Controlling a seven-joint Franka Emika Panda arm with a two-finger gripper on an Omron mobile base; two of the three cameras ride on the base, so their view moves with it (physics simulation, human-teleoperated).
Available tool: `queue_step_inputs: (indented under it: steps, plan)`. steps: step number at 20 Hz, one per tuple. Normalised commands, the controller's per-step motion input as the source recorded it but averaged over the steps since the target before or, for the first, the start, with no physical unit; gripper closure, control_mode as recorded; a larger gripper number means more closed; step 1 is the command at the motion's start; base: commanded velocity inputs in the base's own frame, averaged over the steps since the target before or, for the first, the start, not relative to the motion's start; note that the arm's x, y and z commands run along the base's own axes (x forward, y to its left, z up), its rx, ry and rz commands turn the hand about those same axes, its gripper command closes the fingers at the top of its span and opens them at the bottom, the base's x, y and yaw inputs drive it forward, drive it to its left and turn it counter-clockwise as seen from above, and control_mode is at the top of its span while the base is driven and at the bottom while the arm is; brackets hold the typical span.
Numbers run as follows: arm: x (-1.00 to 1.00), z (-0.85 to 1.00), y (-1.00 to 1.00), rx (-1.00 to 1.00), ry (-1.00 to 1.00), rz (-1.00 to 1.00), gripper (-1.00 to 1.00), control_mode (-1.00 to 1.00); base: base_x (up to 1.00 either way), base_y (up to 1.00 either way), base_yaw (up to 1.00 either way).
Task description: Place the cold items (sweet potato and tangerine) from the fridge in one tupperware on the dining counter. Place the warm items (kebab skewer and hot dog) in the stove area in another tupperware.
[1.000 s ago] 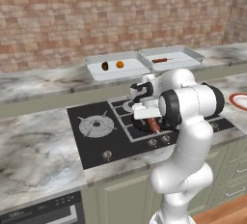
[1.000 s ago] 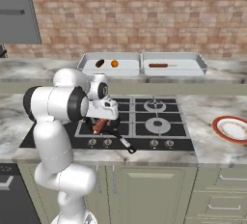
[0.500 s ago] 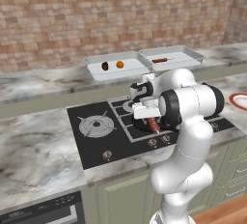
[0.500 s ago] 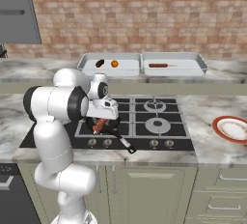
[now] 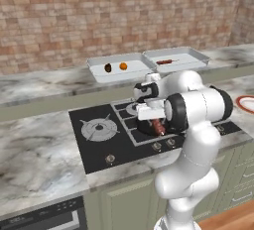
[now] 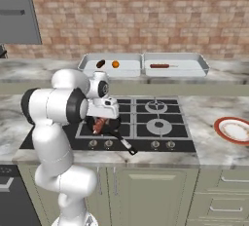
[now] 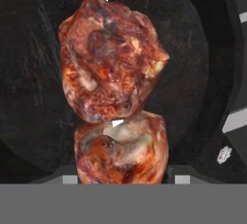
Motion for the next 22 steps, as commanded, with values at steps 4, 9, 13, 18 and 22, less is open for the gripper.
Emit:
queue_step_inputs:
  steps: [4, 9, 13, 18, 22]
  plan:
    - [-0.73, 0.98, 0.03, 0.01, -0.17, -0.01, 1.0, -1.0, 0.0, 0.0, 0.0]
    - [-0.98, 1.0, 0.19, 0.01, -0.03, -0.13, 1.0, -1.0, 0.0, 0.0, 0.0]
    - [-1.0, 1.0, 0.01, 0.07, -0.07, -0.21, 1.0, -1.0, 0.0, 0.0, 0.0]
    - [-1.0, 0.7, 0.0, 0.13, -0.07, -0.51, 1.0, -1.0, 0.0, 0.0, 0.0]
    - [-1.0, 0.16, 0.01, 0.05, -0.05, -0.67, 1.0, -1.0, 0.0, 0.0, 0.0]
